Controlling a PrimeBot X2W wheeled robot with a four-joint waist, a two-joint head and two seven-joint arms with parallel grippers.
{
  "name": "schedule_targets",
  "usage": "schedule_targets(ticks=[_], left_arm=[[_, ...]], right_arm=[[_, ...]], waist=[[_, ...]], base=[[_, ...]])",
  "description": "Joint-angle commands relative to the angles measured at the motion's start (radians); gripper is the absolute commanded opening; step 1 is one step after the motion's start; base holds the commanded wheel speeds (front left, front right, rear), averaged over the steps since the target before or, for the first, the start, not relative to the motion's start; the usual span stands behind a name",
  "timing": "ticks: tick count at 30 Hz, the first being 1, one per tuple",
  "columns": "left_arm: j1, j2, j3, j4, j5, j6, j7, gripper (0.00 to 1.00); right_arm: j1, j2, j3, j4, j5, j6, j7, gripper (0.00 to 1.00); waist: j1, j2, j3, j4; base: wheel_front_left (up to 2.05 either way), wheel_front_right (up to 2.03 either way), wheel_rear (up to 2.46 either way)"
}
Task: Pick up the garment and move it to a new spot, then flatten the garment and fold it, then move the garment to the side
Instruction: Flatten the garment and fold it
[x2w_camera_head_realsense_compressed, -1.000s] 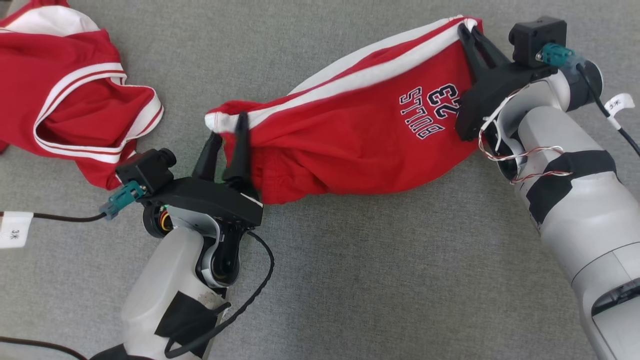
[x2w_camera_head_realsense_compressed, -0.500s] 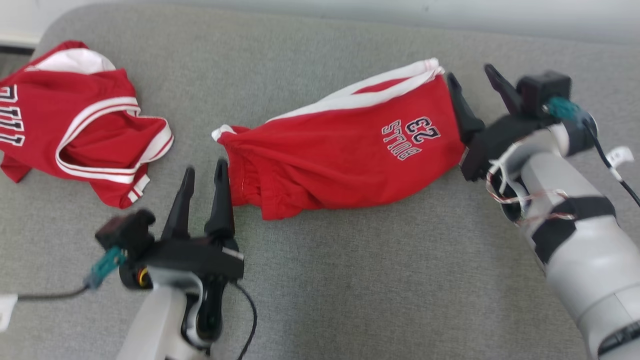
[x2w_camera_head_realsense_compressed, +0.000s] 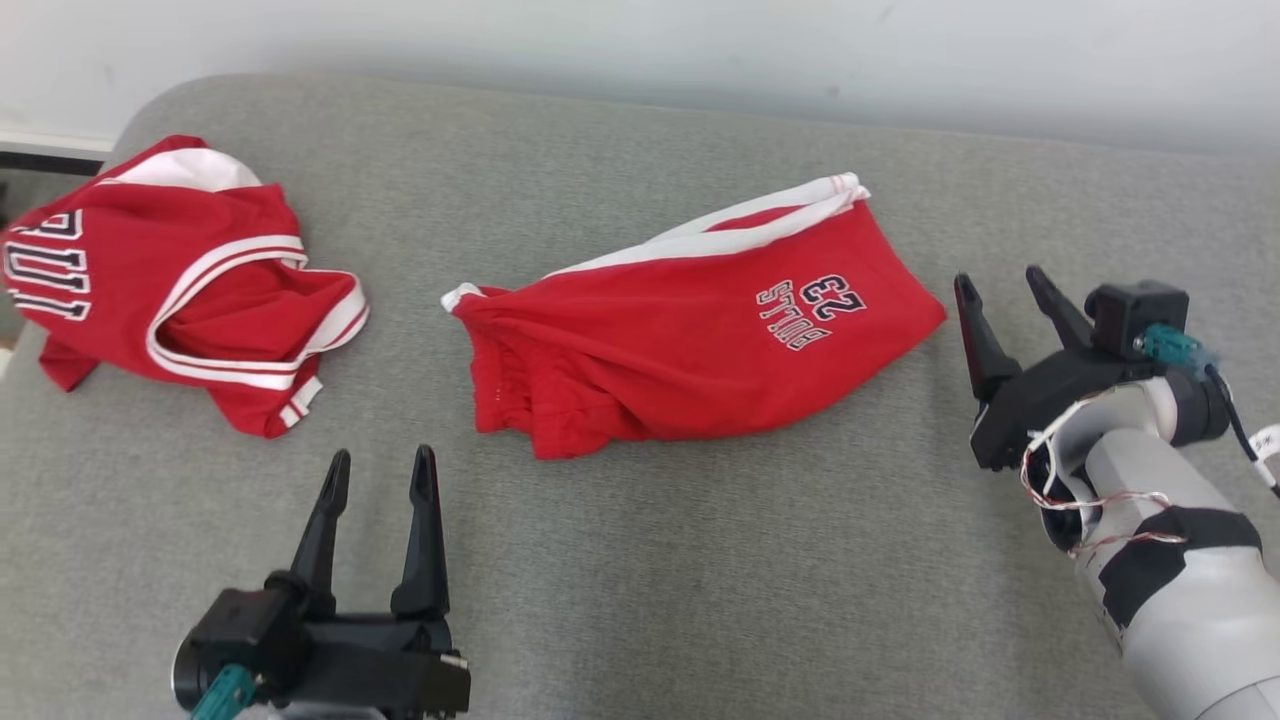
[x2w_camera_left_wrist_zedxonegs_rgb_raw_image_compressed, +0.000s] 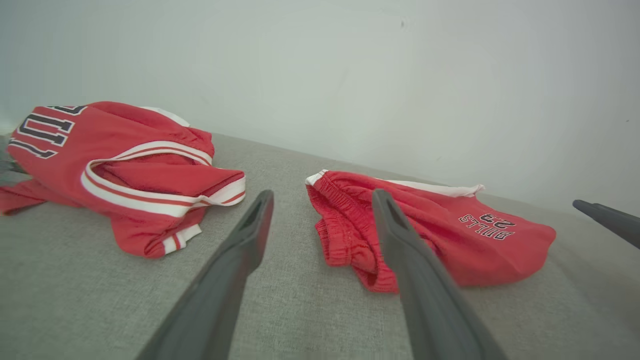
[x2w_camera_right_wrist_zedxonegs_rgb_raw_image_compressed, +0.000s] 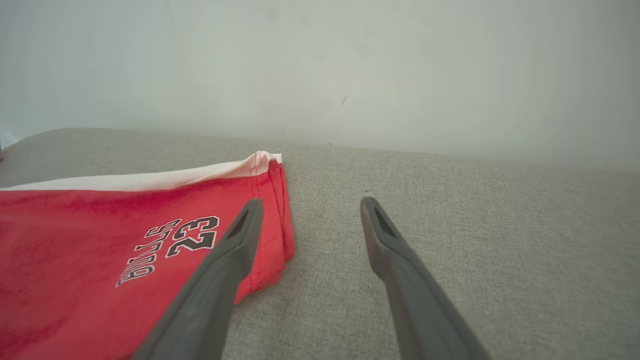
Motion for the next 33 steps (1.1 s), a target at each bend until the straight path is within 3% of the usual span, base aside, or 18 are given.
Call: schedule_targets(ticks=[1, 20, 28, 29, 30, 33], left_arm=[[0.032, 0.001, 0.001, -0.011, -0.015, 0.008, -0.002, 1.0], [0.041, 0.001, -0.069, -0.019, -0.035, 0.053, -0.002, 1.0], [0.037, 0.0, -0.081, -0.012, -0.043, 0.063, -0.002, 1.0], [0.038, 0.0, -0.081, -0.011, -0.044, 0.065, -0.002, 1.0], [0.041, 0.001, -0.081, -0.01, -0.044, 0.067, -0.002, 1.0], [0.044, 0.001, -0.081, -0.001, -0.043, 0.065, -0.002, 1.0]], right_arm=[[0.019, 0.004, -0.013, 0.013, -0.01, -0.002, -0.001, 1.0], [-0.109, -0.006, -0.079, 0.252, -0.05, -0.002, 0.021, 1.0], [-0.091, 0.007, -0.109, 0.279, -0.061, -0.002, 0.09, 1.0], [-0.085, 0.013, -0.107, 0.28, -0.065, -0.002, 0.098, 0.17], [-0.081, 0.019, -0.106, 0.281, -0.066, -0.002, 0.1, 0.0], [-0.066, 0.032, -0.107, 0.283, -0.066, -0.002, 0.085, 0.0]], waist=[[0.0002, 0.0001, -0.011, 0.027], [0.0002, 0.0001, 0.068, 0.177], [0.0002, 0.0001, 0.079, 0.196], [0.0002, 0.0001, 0.079, 0.194], [0.0002, 0.0001, 0.077, 0.191], [0.0002, 0.0001, 0.061, 0.18]], base=[[0.0, 0.0, 0.0], [0.0, 0.0, 0.0], [0.0, 0.0, 0.0], [0.0, 0.0, 0.0], [0.0, 0.0, 0.0], [0.0, 0.0, 0.0]])
